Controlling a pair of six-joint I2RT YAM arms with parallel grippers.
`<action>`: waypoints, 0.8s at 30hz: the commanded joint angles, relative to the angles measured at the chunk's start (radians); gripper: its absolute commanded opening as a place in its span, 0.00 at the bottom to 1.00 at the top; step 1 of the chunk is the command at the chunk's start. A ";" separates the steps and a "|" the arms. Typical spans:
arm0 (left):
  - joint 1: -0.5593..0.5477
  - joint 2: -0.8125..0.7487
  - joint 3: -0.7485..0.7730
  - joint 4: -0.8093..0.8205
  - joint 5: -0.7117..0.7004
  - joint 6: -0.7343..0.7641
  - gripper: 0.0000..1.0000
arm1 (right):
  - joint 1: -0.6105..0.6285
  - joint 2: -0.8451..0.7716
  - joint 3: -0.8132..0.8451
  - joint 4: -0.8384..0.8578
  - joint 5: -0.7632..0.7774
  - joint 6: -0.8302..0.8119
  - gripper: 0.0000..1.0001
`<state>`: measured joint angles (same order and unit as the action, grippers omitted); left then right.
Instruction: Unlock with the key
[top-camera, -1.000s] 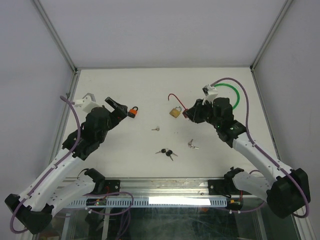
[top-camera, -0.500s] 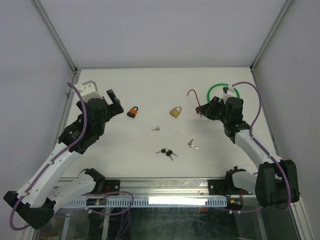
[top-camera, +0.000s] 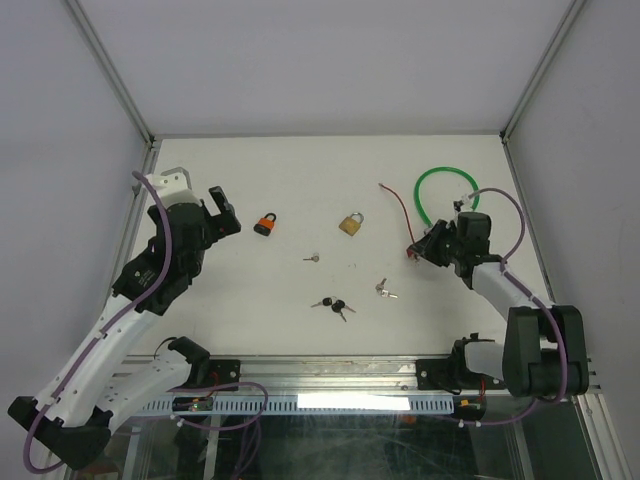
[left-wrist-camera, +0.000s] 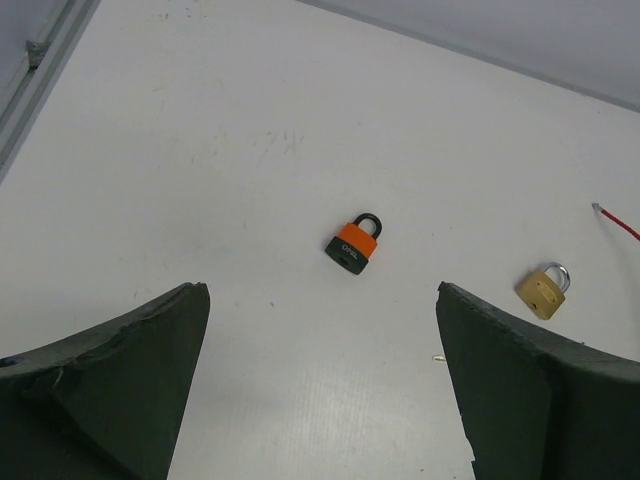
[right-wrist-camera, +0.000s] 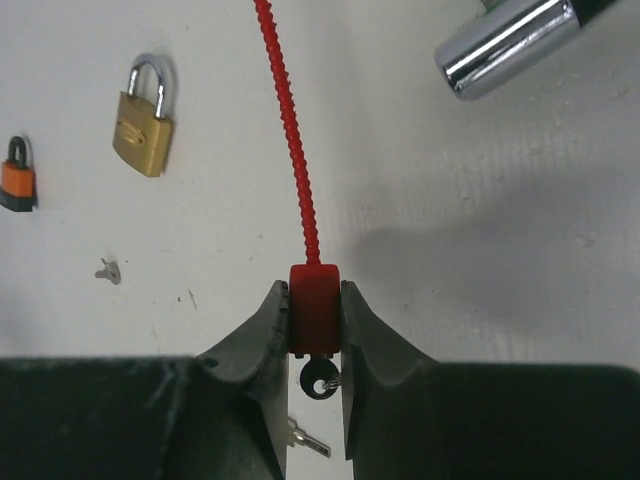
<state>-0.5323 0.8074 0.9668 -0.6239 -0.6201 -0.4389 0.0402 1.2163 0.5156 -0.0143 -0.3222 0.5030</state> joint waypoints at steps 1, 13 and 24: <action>0.019 -0.016 -0.004 0.056 0.023 0.032 0.99 | -0.005 0.033 0.026 -0.046 0.010 -0.061 0.05; 0.057 -0.016 -0.016 0.059 0.057 0.029 0.99 | 0.009 0.044 0.057 -0.143 0.093 -0.072 0.42; 0.129 -0.027 -0.030 0.059 0.157 0.039 0.99 | 0.246 -0.062 0.182 -0.284 0.365 -0.088 0.77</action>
<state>-0.4274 0.7967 0.9451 -0.6044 -0.5247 -0.4267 0.1974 1.2068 0.6094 -0.2733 -0.1059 0.4236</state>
